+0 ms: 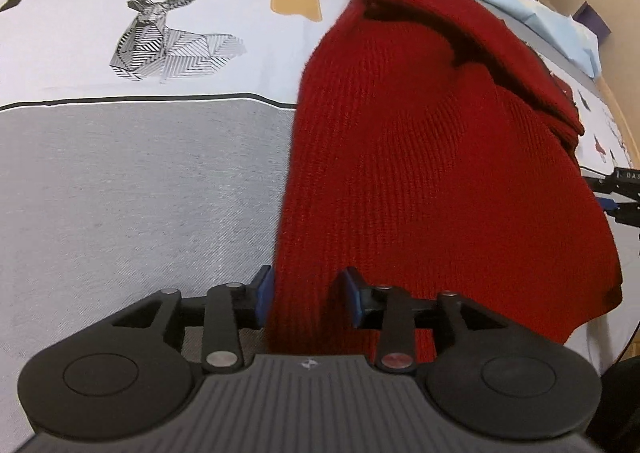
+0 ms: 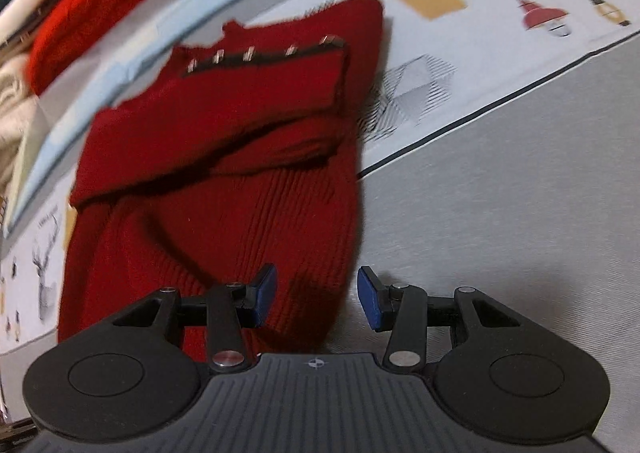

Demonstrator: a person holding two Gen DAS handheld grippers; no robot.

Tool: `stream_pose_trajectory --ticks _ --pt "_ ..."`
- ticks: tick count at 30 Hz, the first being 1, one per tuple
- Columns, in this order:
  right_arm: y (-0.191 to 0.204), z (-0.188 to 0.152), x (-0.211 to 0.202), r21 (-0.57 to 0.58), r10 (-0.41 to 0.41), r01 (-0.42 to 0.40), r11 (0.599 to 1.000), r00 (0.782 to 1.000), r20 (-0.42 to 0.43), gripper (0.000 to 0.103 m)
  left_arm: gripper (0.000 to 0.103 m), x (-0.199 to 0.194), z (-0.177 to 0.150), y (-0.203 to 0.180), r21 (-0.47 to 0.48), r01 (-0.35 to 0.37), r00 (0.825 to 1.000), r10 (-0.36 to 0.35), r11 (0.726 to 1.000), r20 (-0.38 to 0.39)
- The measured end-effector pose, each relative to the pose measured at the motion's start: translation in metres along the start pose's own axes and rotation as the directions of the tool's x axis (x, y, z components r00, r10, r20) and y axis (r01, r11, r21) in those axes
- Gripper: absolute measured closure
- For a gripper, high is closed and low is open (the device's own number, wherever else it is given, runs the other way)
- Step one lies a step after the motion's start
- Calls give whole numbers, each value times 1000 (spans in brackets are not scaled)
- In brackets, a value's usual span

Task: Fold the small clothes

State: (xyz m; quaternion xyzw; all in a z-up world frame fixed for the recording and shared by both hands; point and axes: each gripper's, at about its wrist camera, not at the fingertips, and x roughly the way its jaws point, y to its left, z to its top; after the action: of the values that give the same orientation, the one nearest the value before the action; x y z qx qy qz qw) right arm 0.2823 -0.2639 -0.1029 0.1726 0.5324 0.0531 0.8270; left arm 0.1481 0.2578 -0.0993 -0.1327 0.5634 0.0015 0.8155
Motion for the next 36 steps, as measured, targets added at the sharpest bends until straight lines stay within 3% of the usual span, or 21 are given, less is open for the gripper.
stream_pose_trajectory --ticks 1,2,3,4,5,10,14,16,19,21,23,25,27,28,29,30,31,34,36 --pt "1 0 4 -5 -9 9 1000 1000 -4 56 62 3 1 -1 3 -4 1000 4 1000 -4" --pt "4 0 8 -9 -13 13 1000 1000 -9 65 62 6 3 -2 5 -7 1000 7 1000 -7" --pt "7 1 11 -10 -11 10 1000 1000 -6 89 63 9 5 -3 9 -11 1000 11 1000 -6" --pt "10 1 13 -17 -17 17 1000 1000 1 101 68 11 6 -5 13 -18 1000 18 1000 -2" --pt "12 2 14 -26 -23 23 999 1000 4 103 82 13 8 -6 19 -23 1000 23 1000 -2" --pt "11 16 2 -34 -53 56 998 995 90 103 94 8 9 -13 97 -20 1000 20 995 2" --pt "-28 47 -29 58 -109 98 993 966 233 103 96 -4 0 -19 174 1 1000 0 985 -7" --pt "-48 57 -33 85 -84 67 994 971 224 103 97 -6 -9 -19 225 -14 999 22 974 -35" --pt "-58 52 -18 98 19 -28 995 995 98 97 97 -7 -22 -15 275 -30 995 54 961 -78" --pt "-48 40 0 71 63 -63 996 998 -5 61 97 -11 -26 -12 269 -14 996 36 963 -77" --pt "-36 31 10 35 78 -77 996 996 -40 49 95 -15 -23 -8 237 1 999 11 971 -52" --pt "-27 24 18 7 77 -77 997 995 -66 49 92 -16 -20 -5 181 21 999 -13 983 -47" --pt "-20 20 28 -3 67 -67 998 995 -79 55 81 -13 -18 -6 162 21 999 -12 987 -53" --pt "-16 18 31 -10 49 -50 999 996 -78 63 70 -10 -16 -9 164 15 998 -5 986 -62" --pt "-13 17 32 -24 14 -16 1000 998 -62 89 66 -7 -15 -11 167 8 998 3 986 -70" --pt "-10 17 34 -27 -5 3 1000 999 -53 92 66 -2 -13 -13 172 2 996 12 985 -83" --pt "-11 18 34 -11 2 -3 1000 999 -50 92 67 4 -12 -16 181 -3 995 21 983 -96" --pt "-11 22 26 38 8 -6 999 999 -34 94 95 8 -13 -28 215 15 994 8 976 -105" --pt "-16 32 10 53 23 -24 998 1000 20 95 97 4 -15 -40 265 38 994 -9 964 -110"
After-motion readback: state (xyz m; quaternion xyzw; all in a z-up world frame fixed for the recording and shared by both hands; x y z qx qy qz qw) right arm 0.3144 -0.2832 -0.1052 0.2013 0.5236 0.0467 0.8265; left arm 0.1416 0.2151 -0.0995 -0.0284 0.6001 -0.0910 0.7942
